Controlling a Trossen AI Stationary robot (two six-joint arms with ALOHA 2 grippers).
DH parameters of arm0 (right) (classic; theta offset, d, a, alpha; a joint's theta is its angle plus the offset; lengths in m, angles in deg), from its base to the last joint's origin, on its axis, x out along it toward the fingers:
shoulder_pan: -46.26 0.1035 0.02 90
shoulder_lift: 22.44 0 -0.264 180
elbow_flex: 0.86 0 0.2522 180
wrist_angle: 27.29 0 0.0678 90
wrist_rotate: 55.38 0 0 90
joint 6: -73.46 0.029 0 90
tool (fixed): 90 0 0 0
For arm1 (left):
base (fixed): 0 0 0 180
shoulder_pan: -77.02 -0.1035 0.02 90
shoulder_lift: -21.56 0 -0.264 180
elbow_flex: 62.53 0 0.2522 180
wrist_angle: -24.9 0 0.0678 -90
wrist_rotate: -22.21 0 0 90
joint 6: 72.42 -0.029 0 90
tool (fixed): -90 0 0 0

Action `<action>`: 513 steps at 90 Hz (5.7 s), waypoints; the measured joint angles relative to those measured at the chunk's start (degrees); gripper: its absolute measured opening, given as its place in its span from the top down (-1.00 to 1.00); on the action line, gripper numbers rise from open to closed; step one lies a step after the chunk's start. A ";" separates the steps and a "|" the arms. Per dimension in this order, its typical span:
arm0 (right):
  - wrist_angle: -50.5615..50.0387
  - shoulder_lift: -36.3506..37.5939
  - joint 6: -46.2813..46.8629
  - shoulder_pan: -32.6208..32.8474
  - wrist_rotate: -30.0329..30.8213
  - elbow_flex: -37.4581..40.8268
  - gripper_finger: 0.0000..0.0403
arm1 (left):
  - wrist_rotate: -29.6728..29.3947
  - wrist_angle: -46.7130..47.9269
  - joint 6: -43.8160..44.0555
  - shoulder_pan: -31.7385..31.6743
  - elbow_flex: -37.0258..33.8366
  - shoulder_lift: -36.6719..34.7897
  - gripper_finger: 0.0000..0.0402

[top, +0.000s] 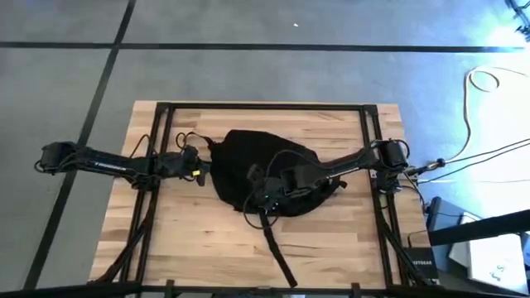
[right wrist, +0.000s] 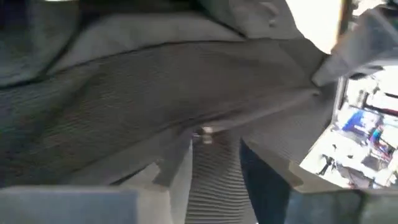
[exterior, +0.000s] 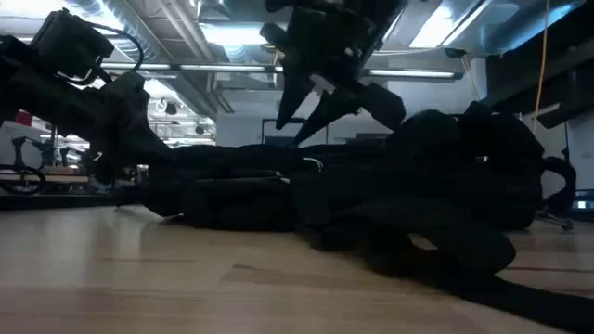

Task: Unpack backpack
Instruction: Close the black bag

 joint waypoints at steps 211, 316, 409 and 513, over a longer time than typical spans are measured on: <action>-14.91 0.66 14.02 5.71 -2.90 0.15 0.99 | -3.34 0.53 -2.43 -0.13 -0.07 -0.04 1.00; 11.38 0.90 77.73 5.82 14.42 10.56 0.78 | -3.04 -1.68 -4.31 0.02 -0.07 0.00 1.00; 24.19 -2.86 67.00 2.05 11.97 13.44 0.87 | -3.26 -0.87 -4.74 0.00 -0.02 0.00 1.00; 12.19 1.73 61.06 3.16 9.85 13.49 0.98 | -3.58 -0.12 -5.20 0.02 0.00 -0.02 1.00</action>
